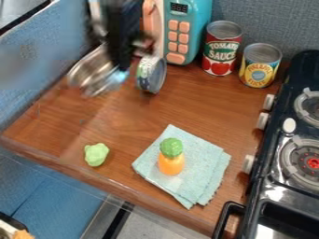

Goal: Put the siver pot in the middle of the table

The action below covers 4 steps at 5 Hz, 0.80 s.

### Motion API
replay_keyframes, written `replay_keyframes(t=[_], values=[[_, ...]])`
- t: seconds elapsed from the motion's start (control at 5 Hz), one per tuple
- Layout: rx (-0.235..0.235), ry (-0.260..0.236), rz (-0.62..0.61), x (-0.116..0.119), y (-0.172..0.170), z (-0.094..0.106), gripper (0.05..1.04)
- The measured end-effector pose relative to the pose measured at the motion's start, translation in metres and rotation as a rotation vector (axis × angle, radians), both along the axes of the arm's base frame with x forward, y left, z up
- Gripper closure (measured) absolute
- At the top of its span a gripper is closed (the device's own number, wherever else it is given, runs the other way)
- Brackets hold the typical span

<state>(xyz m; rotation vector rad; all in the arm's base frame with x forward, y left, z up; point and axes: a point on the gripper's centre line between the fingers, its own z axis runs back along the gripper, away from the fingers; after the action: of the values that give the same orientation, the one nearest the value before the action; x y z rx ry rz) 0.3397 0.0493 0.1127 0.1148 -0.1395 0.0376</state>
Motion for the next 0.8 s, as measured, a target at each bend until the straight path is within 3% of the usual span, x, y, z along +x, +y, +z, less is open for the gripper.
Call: replay_keyframes(t=[0.2,0.4,0.6,0.8], values=[[-0.012,-0.020,-0.128,0.037,-0.047,0.003,1.029],[-0.014,-0.006,-0.291,0.068,-0.100,-0.006,1.029],[-0.005,0.072,-0.368,0.082,-0.134,-0.034,1.029],[-0.005,0.138,-0.375,0.083,-0.141,-0.057,1.031]])
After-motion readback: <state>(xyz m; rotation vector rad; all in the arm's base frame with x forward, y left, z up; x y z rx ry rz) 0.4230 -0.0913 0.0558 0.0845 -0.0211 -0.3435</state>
